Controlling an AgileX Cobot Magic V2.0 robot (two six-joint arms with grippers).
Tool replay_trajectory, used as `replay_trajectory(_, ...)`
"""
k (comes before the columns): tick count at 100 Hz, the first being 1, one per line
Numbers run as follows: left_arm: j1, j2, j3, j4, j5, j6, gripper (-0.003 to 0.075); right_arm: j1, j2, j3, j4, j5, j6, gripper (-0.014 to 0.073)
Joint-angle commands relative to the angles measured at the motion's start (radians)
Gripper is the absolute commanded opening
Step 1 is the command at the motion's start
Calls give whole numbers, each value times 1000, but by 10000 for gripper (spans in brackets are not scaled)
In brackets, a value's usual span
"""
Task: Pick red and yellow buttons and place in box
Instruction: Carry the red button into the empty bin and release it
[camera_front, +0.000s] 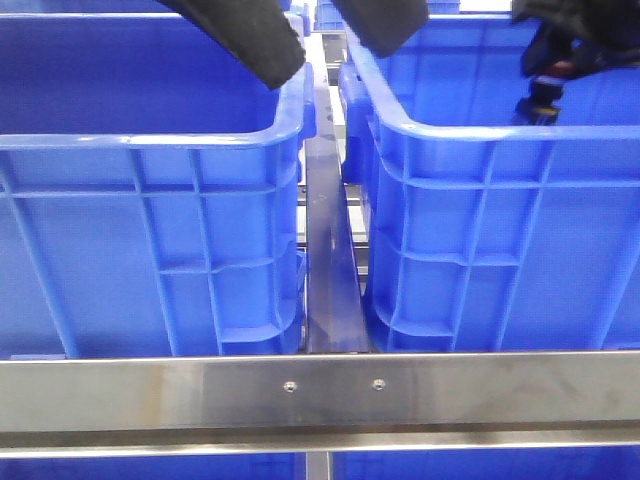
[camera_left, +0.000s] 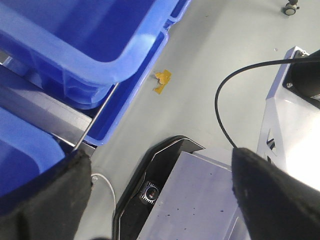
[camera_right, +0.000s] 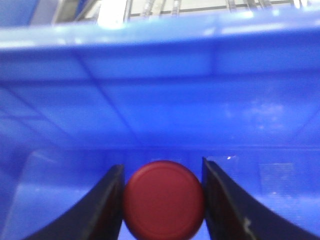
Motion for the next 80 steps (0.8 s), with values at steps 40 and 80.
replay_trajectory(40,-8,-37,-25,-25,-33,-1,547,25,19,-37,39,-138,-10,272)
replay_trajectory(80,-8,-37,-25,-23,-33,-1,547,71,48,-64,41,-205,-9,272)
